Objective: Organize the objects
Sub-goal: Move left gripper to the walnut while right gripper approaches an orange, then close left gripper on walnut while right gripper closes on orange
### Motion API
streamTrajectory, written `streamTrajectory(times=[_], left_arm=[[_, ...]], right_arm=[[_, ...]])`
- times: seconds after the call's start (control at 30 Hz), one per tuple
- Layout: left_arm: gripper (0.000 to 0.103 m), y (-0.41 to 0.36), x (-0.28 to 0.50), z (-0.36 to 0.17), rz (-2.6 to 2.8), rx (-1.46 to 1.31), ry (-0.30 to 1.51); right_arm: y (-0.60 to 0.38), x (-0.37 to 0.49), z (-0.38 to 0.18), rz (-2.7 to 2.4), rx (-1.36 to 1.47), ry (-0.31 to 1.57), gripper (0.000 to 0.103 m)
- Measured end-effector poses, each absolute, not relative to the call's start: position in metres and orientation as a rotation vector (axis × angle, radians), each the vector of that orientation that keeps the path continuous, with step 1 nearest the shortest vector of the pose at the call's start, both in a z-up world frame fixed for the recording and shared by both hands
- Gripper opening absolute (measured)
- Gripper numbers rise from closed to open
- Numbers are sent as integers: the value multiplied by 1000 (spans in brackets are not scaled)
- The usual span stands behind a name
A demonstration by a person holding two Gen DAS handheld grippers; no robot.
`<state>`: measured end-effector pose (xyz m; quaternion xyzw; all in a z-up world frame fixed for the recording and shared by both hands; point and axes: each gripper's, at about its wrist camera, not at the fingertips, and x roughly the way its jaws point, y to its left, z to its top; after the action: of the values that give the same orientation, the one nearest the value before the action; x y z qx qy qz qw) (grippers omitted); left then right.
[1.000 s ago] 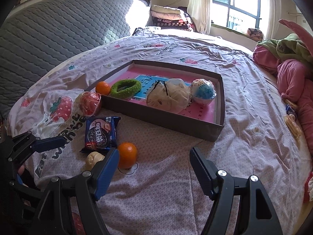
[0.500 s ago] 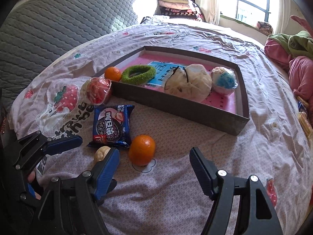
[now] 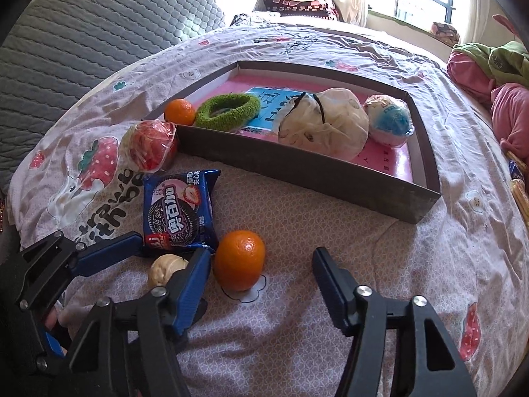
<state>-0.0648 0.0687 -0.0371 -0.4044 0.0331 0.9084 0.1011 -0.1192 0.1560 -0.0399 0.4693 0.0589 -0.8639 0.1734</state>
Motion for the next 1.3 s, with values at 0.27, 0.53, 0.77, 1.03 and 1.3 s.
streamTrajectory(times=[0.27,0.53,0.77,1.03,1.3], left_arm=[[50,68,-68,-38,2665,-1212,58],[38,65,-71,-38,2640,-1220,-3],[34,58,-70,-36,2610,-1220,-69],[33,51,-65,-30,2552,-1212,-113],[33,42,-59,-28,2533,-1213,-133]], right_arm=[[150,-120,-40,-2415,1332,167,39],[157,-120,-38,-2411,1322,148,35],[172,-123,-35,-2432,1321,77,35],[185,-128,-32,-2456,1320,9,35],[189,-129,-31,-2463,1318,-5,35]])
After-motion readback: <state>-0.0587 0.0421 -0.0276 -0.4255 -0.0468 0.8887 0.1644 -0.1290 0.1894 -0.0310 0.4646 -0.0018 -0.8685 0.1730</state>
